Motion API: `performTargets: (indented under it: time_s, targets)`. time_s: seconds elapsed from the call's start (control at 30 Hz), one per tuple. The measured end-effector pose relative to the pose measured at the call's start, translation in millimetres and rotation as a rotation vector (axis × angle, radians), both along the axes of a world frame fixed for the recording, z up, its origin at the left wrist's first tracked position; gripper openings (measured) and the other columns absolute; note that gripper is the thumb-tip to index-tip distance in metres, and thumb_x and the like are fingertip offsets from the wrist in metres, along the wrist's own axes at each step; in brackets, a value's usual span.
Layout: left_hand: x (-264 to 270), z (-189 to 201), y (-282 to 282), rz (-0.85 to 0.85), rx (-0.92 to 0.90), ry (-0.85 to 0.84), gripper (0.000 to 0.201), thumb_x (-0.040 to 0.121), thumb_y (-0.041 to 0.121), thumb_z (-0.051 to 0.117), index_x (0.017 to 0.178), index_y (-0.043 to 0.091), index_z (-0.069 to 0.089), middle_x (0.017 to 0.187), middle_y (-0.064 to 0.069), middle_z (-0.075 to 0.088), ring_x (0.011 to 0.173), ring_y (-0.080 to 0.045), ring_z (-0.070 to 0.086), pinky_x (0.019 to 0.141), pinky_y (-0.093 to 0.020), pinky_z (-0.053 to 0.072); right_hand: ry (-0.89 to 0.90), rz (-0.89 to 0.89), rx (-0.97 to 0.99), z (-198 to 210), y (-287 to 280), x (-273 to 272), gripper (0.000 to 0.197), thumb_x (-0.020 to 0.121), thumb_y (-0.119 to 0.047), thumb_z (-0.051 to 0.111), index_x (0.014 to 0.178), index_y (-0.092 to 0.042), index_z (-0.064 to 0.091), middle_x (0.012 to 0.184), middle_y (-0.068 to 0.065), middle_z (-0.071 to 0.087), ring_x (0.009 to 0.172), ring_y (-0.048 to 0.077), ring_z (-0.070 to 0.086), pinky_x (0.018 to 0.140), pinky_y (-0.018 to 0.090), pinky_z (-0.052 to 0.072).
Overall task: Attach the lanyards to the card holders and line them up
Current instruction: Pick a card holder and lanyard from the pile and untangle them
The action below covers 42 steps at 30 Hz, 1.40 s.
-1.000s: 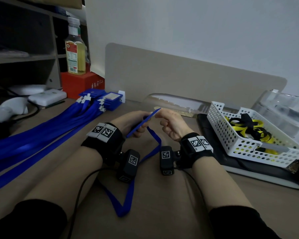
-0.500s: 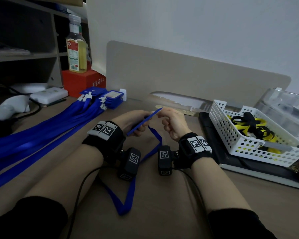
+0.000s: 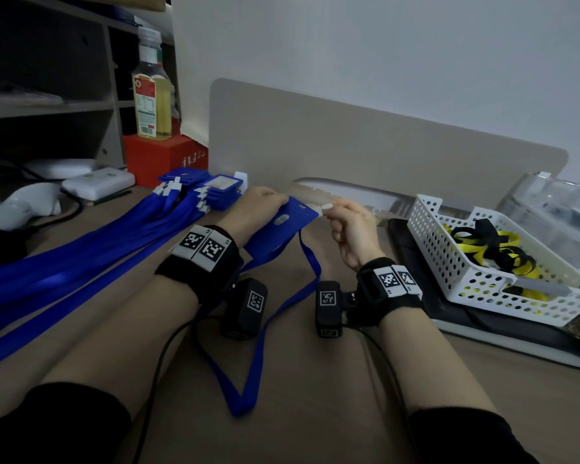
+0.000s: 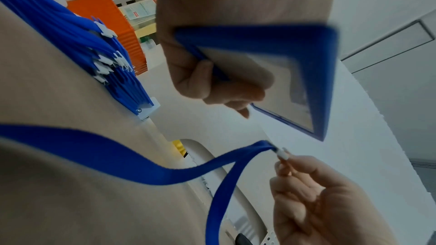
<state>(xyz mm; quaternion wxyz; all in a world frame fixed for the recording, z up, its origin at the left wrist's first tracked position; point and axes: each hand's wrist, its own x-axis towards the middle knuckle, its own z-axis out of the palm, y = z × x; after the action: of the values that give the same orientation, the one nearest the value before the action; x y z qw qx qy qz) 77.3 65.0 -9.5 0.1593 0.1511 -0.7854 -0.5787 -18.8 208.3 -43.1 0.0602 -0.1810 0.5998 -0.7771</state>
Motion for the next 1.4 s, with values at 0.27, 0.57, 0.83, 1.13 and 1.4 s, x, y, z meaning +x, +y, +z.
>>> performTargets:
  time_s: [0.27,0.57,0.83,1.13,1.4]
  targets:
    - [-1,-5,-5,-0.011,-0.136,0.032,0.019,0.094,0.031,0.058,0.091,0.017,0.07,0.092,0.0,0.068,0.084,-0.015,0.063,0.079,-0.032,0.052,0.148,0.072,0.08,1,-4,3,0.028,0.081,0.011,0.057,0.068,-0.014,0.06,0.054,-0.003,0.048,0.042,0.006,0.034,0.039,0.016,0.024]
    - [1,-5,-4,-0.01,-0.218,0.017,0.018,0.094,0.032,0.059,0.091,0.018,0.069,0.085,0.002,0.067,0.078,-0.012,0.063,0.07,-0.026,0.051,0.184,0.109,0.174,2,-8,7,0.026,0.08,0.014,0.055,0.071,-0.01,0.06,0.047,-0.009,0.05,0.039,0.003,0.036,0.038,0.015,0.024]
    - [-1,-7,-9,0.019,-0.231,0.002,0.019,0.093,0.031,0.06,0.097,0.014,0.07,0.088,0.002,0.065,0.084,-0.014,0.063,0.077,-0.03,0.052,0.29,0.111,0.295,4,-5,11,0.02,0.08,0.008,0.063,0.078,-0.012,0.069,0.051,-0.008,0.057,0.043,0.006,0.043,0.039,0.016,0.029]
    - [-5,-11,-15,0.076,-0.219,-0.003,0.018,0.092,0.031,0.061,0.092,0.015,0.069,0.089,-0.002,0.067,0.085,-0.018,0.064,0.081,-0.036,0.054,0.388,0.125,0.489,6,-6,16,0.016,0.088,-0.005,0.061,0.099,-0.009,0.072,0.077,0.003,0.066,0.05,0.003,0.05,0.04,0.016,0.031]
    - [-3,-11,-18,0.068,-0.225,0.035,0.018,0.091,0.032,0.062,0.091,0.017,0.071,0.091,-0.001,0.069,0.084,-0.014,0.064,0.078,-0.033,0.053,0.398,0.099,0.57,14,-9,25,0.019,0.094,-0.011,0.053,0.103,-0.008,0.07,0.074,-0.011,0.057,0.055,-0.005,0.049,0.044,0.006,0.033]
